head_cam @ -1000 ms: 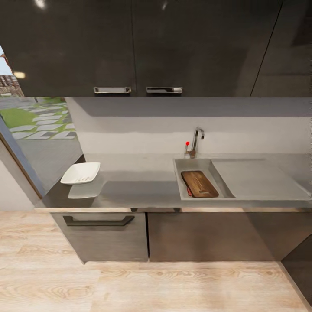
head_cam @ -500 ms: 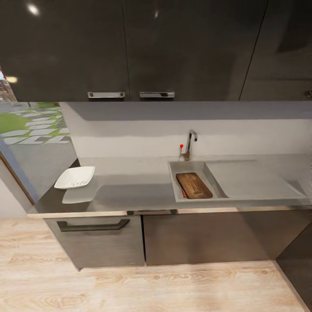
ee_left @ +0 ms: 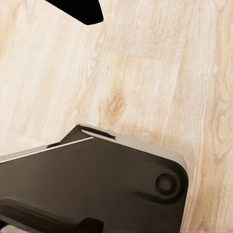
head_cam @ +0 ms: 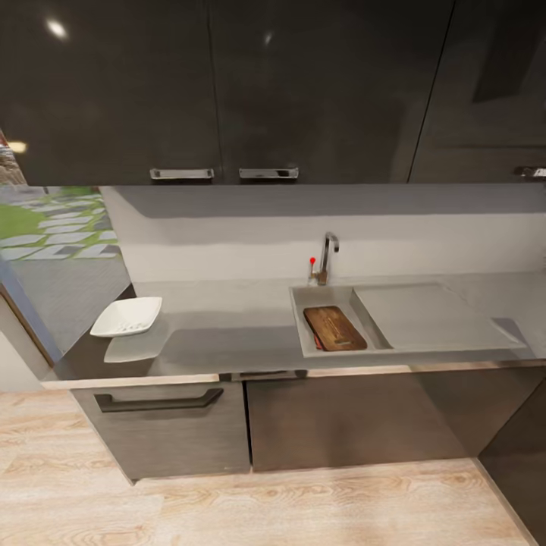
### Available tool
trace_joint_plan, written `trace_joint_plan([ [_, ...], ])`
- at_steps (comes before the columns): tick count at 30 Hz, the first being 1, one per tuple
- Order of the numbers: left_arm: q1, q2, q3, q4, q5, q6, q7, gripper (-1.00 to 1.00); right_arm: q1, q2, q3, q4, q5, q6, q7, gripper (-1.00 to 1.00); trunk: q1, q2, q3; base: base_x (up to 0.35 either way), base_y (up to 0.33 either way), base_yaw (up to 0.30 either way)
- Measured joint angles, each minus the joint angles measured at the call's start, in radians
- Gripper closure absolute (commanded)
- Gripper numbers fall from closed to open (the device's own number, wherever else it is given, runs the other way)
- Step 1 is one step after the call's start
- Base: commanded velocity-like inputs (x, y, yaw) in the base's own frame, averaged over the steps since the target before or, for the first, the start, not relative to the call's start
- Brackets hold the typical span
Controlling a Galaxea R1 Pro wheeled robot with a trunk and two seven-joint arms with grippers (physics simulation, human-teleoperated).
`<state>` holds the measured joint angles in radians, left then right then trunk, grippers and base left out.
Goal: In the kitchen, take the Vidalia onion out of the sink, dice it on the chopping board with the paring knife, put the diced onion into the bowl on the countertop, then place both the paring knife and the chopping board into the sink.
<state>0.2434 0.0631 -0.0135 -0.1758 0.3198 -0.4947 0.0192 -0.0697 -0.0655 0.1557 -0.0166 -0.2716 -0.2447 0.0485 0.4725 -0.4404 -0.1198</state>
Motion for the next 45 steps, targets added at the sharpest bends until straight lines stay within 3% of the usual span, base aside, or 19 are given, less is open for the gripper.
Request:
trace_joint_plan([
  [45,0.000,0.003,0.001,0.000,0.001,0.000,0.003,-1.00,0.000,0.003,0.000,-0.001,0.000,-0.002,-0.002,-1.00,0.000,0.000,0.073,0.000,0.000,0.000],
])
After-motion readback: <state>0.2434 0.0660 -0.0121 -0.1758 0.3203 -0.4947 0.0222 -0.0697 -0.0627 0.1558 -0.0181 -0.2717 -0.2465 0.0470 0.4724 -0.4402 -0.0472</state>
